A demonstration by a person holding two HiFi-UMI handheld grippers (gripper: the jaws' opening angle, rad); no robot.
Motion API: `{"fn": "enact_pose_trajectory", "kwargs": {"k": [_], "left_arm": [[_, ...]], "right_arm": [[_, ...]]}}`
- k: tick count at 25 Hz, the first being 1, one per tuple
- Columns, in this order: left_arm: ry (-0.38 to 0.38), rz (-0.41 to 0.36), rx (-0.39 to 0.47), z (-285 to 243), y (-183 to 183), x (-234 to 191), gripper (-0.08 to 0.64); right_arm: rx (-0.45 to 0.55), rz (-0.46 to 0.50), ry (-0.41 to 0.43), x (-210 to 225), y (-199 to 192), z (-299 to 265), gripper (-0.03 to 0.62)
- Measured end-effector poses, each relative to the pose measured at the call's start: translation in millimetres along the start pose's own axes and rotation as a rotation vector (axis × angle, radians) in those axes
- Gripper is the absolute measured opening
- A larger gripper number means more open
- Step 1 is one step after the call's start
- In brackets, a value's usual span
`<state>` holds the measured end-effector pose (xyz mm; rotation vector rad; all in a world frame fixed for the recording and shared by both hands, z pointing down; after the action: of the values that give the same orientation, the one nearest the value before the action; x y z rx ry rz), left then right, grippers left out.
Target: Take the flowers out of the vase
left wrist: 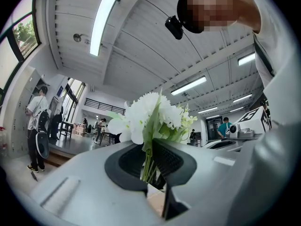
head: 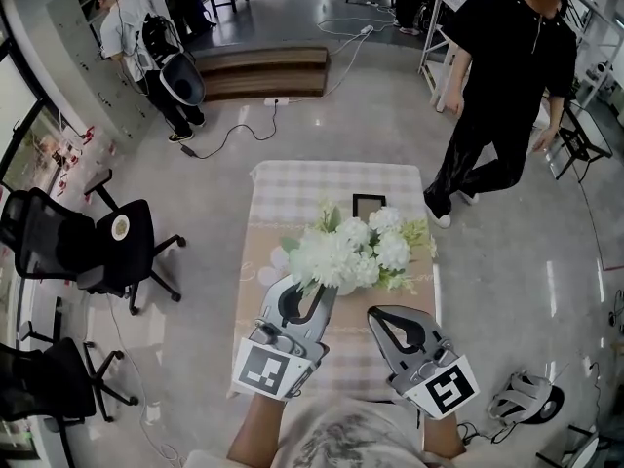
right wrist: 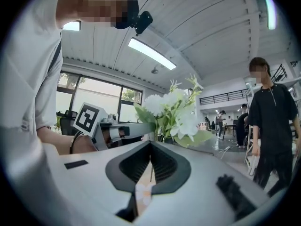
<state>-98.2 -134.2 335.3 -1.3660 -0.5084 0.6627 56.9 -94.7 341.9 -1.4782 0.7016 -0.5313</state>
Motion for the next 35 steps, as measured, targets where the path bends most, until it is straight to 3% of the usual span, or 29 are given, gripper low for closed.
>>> {"fn": "enact_pose_trajectory", "kwargs": {"k": [7,35], "left_arm": [[0.028,-0.024,0.003,16.6,-2.7,2.2,0.052],[0.064,0.031,-0.033,37.8,-21.3,3.2,0.052]], "right_arm": [[0.018,0.005,0.009,-5.3,4.6,4.2,0.015],[-0.002,-0.044,0.033,-5.4,-5.4,-0.3,0.015]]}}
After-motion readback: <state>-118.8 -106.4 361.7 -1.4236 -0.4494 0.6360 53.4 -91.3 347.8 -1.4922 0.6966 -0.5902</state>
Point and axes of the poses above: the fingertips, and each gripper's own axes: z backward along the fingers, x to its right, y out of its top, the point moved 7 cm from there along z, backward along the fingers, and after that the axes turned 9 degrees about -y, right-handed, at the moved point
